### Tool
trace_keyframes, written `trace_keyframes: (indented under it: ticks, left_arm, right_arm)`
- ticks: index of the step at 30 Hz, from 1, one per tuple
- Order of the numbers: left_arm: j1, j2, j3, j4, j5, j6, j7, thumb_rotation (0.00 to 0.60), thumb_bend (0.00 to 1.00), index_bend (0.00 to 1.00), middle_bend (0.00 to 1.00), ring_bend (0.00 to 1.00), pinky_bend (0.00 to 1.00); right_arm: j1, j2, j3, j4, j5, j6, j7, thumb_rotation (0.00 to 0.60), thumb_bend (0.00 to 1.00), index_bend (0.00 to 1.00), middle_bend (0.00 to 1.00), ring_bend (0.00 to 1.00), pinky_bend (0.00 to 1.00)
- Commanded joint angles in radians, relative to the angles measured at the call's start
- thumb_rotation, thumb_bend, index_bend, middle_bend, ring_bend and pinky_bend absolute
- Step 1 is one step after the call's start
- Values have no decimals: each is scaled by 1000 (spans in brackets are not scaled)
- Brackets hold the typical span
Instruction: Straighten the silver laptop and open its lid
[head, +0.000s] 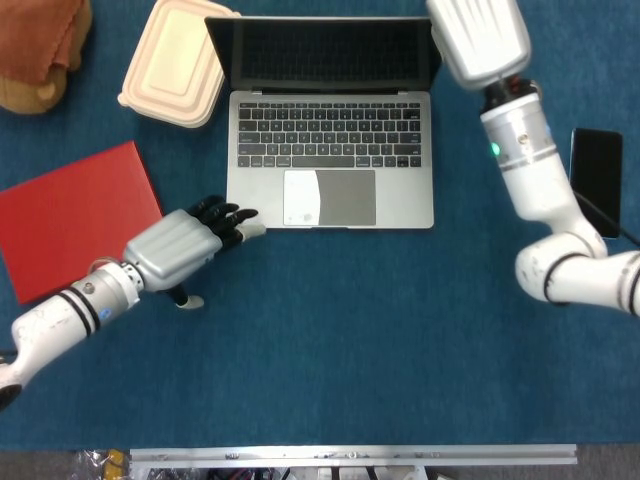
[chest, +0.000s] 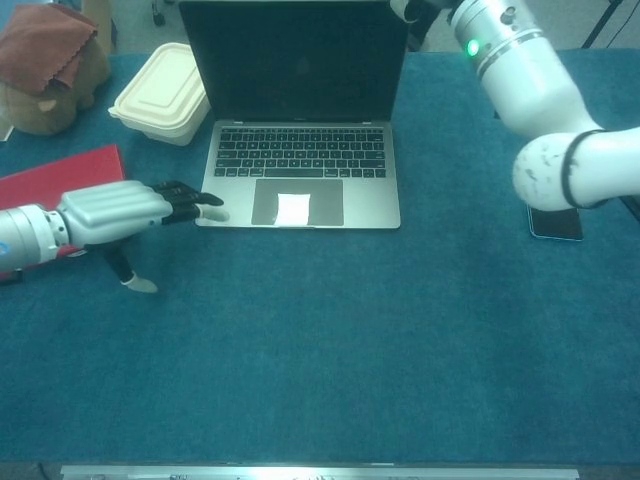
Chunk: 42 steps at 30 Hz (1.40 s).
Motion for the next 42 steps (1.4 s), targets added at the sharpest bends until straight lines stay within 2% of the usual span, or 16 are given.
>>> trace_keyframes:
  ticks: [1, 10, 18, 28, 36, 42]
  left_arm:
    - [22, 51, -14, -53, -15, 42, 40, 600, 137, 33, 0, 0, 2]
    - [105, 147, -57, -146, -96, 158, 149, 600, 137, 33, 0, 0, 2]
    - [189, 196, -99, -164, -158, 277, 178, 600, 138, 33, 0, 0, 2]
    - [319, 249, -133, -147, -247, 413, 187, 600, 137, 33, 0, 0, 3]
    - [419, 281, -149, -118, -272, 512, 124, 600, 137, 33, 0, 0, 2]
    - [497, 286, -148, -92, -267, 589, 99, 600, 137, 33, 0, 0, 2]
  right_arm:
    - [-67, 98, -18, -154, -21, 53, 16, 600, 235, 0, 89, 0, 40]
    - [-224, 306, -81, -412, -60, 171, 4, 600, 246, 0, 89, 0, 40]
    - [-371, 441, -135, -532, -94, 272, 82, 600, 286, 0, 89, 0, 40]
    - [-558, 516, -224, -562, -179, 411, 199, 600, 288, 0, 89, 0, 40]
    - [-683, 519, -272, -536, -225, 501, 277, 600, 314, 0, 89, 0, 40]
    - [-760, 506, -304, -507, -232, 521, 346, 600, 331, 0, 90, 0, 40]
